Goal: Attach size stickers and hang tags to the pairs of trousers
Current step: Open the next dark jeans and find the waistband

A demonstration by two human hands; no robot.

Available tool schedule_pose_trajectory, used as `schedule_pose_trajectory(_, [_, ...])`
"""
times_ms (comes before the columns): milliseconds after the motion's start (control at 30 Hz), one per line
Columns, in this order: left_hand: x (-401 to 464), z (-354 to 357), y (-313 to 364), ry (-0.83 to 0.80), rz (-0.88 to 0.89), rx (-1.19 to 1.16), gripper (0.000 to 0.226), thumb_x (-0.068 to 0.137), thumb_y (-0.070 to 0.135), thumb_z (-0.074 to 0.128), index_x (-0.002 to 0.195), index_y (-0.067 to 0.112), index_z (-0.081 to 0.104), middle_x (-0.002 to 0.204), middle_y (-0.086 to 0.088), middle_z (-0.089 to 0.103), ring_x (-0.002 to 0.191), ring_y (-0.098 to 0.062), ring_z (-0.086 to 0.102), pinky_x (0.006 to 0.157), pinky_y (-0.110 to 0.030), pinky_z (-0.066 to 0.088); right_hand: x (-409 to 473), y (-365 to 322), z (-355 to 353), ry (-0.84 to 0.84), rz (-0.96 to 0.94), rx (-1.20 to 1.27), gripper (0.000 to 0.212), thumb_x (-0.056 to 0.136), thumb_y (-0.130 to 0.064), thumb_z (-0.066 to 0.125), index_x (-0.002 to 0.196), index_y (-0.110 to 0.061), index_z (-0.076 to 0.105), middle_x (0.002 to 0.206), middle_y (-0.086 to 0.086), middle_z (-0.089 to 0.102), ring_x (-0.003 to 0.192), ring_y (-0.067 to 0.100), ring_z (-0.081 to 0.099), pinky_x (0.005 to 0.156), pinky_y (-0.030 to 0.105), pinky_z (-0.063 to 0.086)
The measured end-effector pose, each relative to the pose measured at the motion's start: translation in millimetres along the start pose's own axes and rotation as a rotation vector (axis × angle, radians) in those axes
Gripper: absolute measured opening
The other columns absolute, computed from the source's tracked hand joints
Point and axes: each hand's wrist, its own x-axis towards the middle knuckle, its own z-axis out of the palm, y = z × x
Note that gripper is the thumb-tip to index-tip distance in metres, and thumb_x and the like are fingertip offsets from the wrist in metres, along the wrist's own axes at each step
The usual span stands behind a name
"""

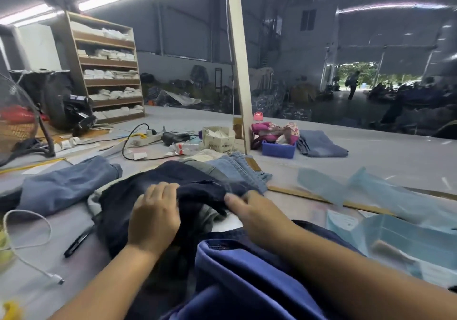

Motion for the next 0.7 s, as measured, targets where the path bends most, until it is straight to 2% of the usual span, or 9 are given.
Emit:
schedule_pose_trajectory(67, [6,-38,24,0.062,0.122,-0.073,0.034,0.082,0.012,0.040,0.098,0.000,0.067,0.089,-0.015,0.066,0.081,-0.037,0.064,0.068,-0.045,0.055,-12,-10,-22,0.059,0.192,0.312,0.081,0.082,-0.077,0.035,0.124,-0.009,0.053,0.118,0.018,0.062,0.101,0.029,0.060,0.091,0.040,0.047])
schedule_pose_trajectory(100, [9,-57,36,0.084,0.158,-0.108,0.034,0.083,0.013,0.040,0.100,0.000,0.067,0.091,-0.015,0.066,0.084,-0.036,0.063,0.071,-0.045,0.055,-21,-14,-32,0.107,0.255,0.417,0.090,0.077,-0.081,0.038,0.128,-0.008,0.050,0.118,0.018,0.063,0.101,0.030,0.062,0.093,0.044,0.049])
schedule_pose_trajectory(233, [30,-136,90,0.212,0.240,-0.223,0.038,0.084,0.014,0.038,0.103,-0.005,0.064,0.096,-0.019,0.063,0.093,-0.037,0.057,0.085,-0.045,0.047,-70,-31,-77,0.417,0.176,0.409,0.073,0.073,-0.077,0.048,0.118,-0.020,0.040,0.113,0.006,0.058,0.097,0.021,0.058,0.092,0.047,0.048])
schedule_pose_trajectory(300, [41,-178,121,0.311,0.266,-0.287,0.035,0.086,0.012,0.038,0.102,-0.008,0.061,0.094,-0.021,0.060,0.093,-0.033,0.050,0.086,-0.039,0.040,-102,-42,-109,0.536,0.214,0.504,0.097,0.056,-0.086,0.047,0.126,-0.018,0.040,0.122,0.009,0.052,0.111,0.029,0.054,0.100,0.049,0.043])
schedule_pose_trajectory(367, [47,-220,156,0.400,0.291,-0.375,0.029,0.087,0.009,0.040,0.102,-0.007,0.059,0.092,-0.019,0.059,0.090,-0.030,0.048,0.084,-0.033,0.037,-141,-48,-146,0.565,0.236,0.789,0.113,0.048,-0.089,0.053,0.134,-0.016,0.042,0.130,0.012,0.053,0.117,0.034,0.055,0.104,0.049,0.042])
schedule_pose_trajectory(433, [44,-259,195,0.468,0.350,-0.464,0.026,0.086,0.007,0.042,0.103,-0.005,0.058,0.093,-0.015,0.057,0.090,-0.027,0.048,0.084,-0.022,0.033,-190,-47,-183,0.433,0.168,1.089,0.096,0.061,-0.081,0.063,0.131,-0.016,0.056,0.124,0.013,0.064,0.111,0.032,0.064,0.102,0.047,0.046])
schedule_pose_trajectory(533, [27,-300,252,0.483,0.491,-0.583,0.025,0.086,0.007,0.042,0.105,0.001,0.056,0.098,-0.007,0.053,0.091,-0.015,0.044,0.090,-0.008,0.027,-272,-28,-220,0.158,0.060,1.192,0.063,0.078,-0.066,0.063,0.115,-0.015,0.071,0.118,0.013,0.070,0.110,0.032,0.066,0.103,0.050,0.046])
schedule_pose_trajectory(600, [9,-311,281,0.404,0.602,-0.639,0.024,0.084,0.008,0.042,0.106,0.006,0.052,0.101,-0.001,0.047,0.091,-0.010,0.039,0.088,-0.009,0.027,-319,-6,-230,0.198,0.000,1.209,0.052,0.085,-0.052,0.062,0.119,-0.012,0.068,0.118,0.014,0.069,0.109,0.033,0.065,0.100,0.049,0.048])
schedule_pose_trajectory(700, [-27,-302,308,0.237,0.765,-0.667,0.022,0.084,0.015,0.050,0.105,0.008,0.050,0.101,-0.002,0.049,0.089,-0.018,0.047,0.084,-0.020,0.036,-380,25,-236,0.455,-0.006,1.174,0.039,0.079,-0.033,0.068,0.105,-0.004,0.069,0.096,0.016,0.072,0.081,0.030,0.071,0.066,0.035,0.057])
